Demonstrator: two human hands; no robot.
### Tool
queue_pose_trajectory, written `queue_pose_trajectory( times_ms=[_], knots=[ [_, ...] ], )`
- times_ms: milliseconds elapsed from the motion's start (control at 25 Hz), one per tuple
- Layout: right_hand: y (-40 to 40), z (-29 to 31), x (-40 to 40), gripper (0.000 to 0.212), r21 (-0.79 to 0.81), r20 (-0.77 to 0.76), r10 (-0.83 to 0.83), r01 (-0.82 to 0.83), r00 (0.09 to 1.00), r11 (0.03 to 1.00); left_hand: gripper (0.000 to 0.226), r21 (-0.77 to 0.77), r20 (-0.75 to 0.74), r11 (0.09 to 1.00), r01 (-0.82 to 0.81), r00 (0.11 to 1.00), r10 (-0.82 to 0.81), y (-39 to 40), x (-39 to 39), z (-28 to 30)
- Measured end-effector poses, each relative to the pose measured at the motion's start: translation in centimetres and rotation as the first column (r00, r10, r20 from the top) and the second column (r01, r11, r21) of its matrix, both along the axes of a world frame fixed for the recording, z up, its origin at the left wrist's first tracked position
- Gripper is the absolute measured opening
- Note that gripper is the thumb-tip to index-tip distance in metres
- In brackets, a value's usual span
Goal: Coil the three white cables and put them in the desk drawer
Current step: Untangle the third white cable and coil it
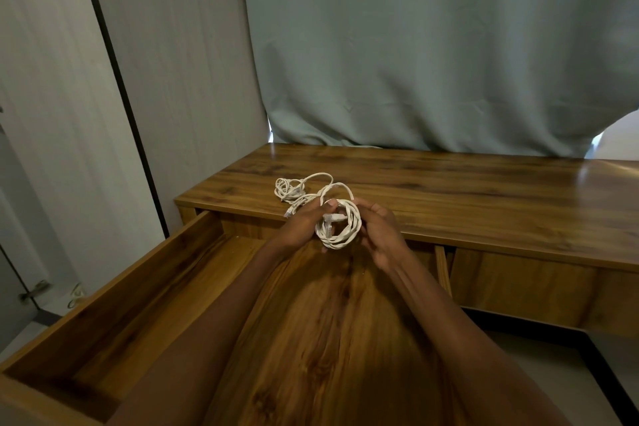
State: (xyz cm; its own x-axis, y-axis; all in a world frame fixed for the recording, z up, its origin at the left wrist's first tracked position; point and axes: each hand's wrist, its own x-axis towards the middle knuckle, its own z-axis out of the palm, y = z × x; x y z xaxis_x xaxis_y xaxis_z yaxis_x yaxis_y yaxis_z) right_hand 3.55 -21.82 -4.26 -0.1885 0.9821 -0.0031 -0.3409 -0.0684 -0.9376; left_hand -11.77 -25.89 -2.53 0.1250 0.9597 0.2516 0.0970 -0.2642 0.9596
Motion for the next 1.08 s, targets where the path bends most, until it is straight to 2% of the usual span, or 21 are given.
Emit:
queue_pose_trajectory(
  times_ms=[120,240,280,320,360,400,480,600,640,680,720,800,960,1040,1080],
  knots=[
    [-0.6,-0.2,0.0,0.03,0.061,0.128,-0.056,0.049,0.99,0.997,0.044,0.091,-0.133,0.986,-0.141,0.979,0.153,0.5,0.4,-0.6],
    [-0.6,-0.2,-0.1,0.027,0.156,0.123,0.017,-0.036,0.992,0.987,0.033,0.134,-0.077,0.961,-0.243,0.964,0.254,0.3,1.1,-0.4],
    [-0.8,-0.1,-0.2,0.038,0.209,0.128,0.059,-0.085,0.99,0.974,0.031,0.133,-0.071,0.957,-0.258,0.961,0.268,0.3,1.1,-0.4],
    [-1.0,-0.2,-0.3,0.058,0.257,0.154,0.072,-0.111,0.985,0.96,0.032,0.137,-0.099,0.955,-0.263,0.956,0.277,0.4,0.9,-0.5],
    [-1.1,-0.3,-0.3,0.075,0.301,0.221,0.042,-0.109,0.974,0.947,0.034,0.13,-0.124,0.956,-0.262,0.953,0.277,0.5,0.8,-0.7],
    [-1.3,-0.4,-0.4,0.081,0.345,0.276,-0.011,-0.088,0.961,0.934,0.035,0.11,-0.149,0.958,-0.264,0.949,0.278,0.6,0.7,-0.8],
    [-1.3,-0.9,-0.2,0.074,0.45,0.399,-0.164,-0.037,0.902,0.892,0.031,0.062,-0.17,0.957,-0.283,0.942,0.289,0.7,0.8,-1.0],
    [-1.4,-0.9,0.4,0.053,0.629,0.584,-0.462,-0.013,0.668,0.777,0.026,0.075,-0.207,0.949,-0.305,0.927,0.314,1.0,1.0,-0.9],
    [-1.4,-1.0,0.4,0.044,0.714,0.563,-0.562,-0.016,0.606,0.7,0.025,0.088,-0.217,0.946,-0.313,0.92,0.325,1.1,1.0,-0.9],
    [-1.5,-1.0,0.4,0.035,0.789,0.508,-0.635,-0.017,0.582,0.615,0.024,0.098,-0.225,0.942,-0.321,0.915,0.336,1.2,1.0,-0.9],
    [-1.4,-1.1,0.4,0.028,0.837,0.447,-0.674,-0.009,0.588,0.548,0.025,0.105,-0.234,0.94,-0.326,0.91,0.342,1.3,0.9,-1.0],
    [-1.1,-1.2,0.3,0.023,0.875,0.374,-0.694,0.015,0.615,0.484,0.031,0.121,-0.267,0.941,-0.316,0.903,0.337,1.4,0.9,-1.2],
    [-1.1,-1.2,0.2,0.02,0.909,0.292,-0.734,0.06,0.613,0.412,0.035,0.152,-0.361,0.948,-0.28,0.877,0.317,1.3,0.8,-1.0],
    [-1.5,-1.0,0.0,0.018,0.888,0.239,-0.677,0.125,0.696,0.442,0.04,0.185,-0.461,0.952,-0.244,0.834,0.303,1.1,0.4,-1.1],
    [-1.7,-0.7,-0.1,0.017,0.844,0.212,-0.603,0.167,0.769,0.51,0.043,0.191,-0.512,0.958,-0.212,0.812,0.281,1.1,0.2,-1.3]
  ],
)
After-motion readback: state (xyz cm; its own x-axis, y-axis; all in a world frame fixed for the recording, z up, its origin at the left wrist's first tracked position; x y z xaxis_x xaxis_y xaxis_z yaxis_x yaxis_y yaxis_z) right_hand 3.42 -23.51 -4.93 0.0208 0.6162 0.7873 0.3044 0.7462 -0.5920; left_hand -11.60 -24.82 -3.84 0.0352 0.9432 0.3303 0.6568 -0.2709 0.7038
